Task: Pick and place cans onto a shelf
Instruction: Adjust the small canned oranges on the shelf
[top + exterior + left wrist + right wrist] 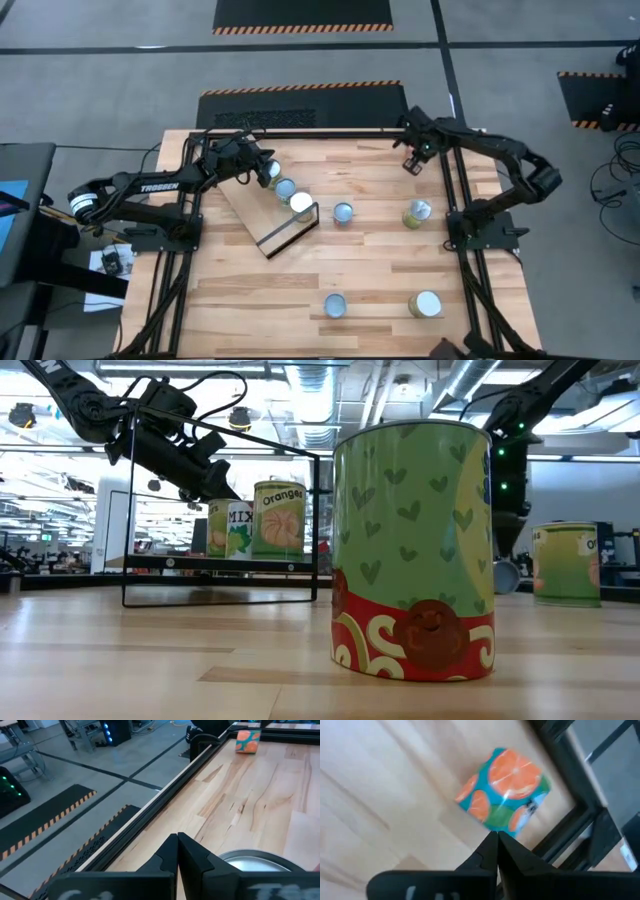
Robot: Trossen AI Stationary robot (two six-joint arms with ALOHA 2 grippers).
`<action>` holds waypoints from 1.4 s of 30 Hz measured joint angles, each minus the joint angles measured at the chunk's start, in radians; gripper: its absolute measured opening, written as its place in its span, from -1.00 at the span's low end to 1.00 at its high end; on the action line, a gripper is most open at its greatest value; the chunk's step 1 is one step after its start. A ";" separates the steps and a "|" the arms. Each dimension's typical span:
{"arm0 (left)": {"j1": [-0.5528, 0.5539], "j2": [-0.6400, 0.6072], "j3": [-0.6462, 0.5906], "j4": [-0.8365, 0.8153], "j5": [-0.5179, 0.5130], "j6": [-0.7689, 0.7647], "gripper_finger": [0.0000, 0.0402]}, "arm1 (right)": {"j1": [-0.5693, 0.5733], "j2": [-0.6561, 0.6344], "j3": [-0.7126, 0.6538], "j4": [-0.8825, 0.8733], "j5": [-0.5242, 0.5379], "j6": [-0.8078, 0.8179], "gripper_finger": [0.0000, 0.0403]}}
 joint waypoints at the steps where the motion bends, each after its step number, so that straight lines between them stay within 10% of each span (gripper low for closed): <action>1: 0.000 0.000 0.000 0.000 0.000 0.001 -1.00 | -0.007 0.000 0.009 0.015 -0.020 -0.005 -0.86; 10: 0.000 0.000 0.000 -0.001 0.000 0.006 -1.00 | 0.032 -0.001 0.108 -0.100 -0.050 -0.127 -0.45; 18: 0.000 0.000 0.000 -0.005 0.001 0.013 -1.00 | 0.161 0.000 -0.026 -0.045 0.150 -0.311 0.14; 34: 0.000 0.000 0.000 -0.008 0.001 0.014 -1.00 | 0.141 0.000 -0.089 0.124 0.247 -0.409 -0.19; 42: 0.000 0.000 -0.001 -0.008 0.001 0.015 -1.00 | 0.144 0.000 -0.089 0.131 0.243 -0.420 -0.05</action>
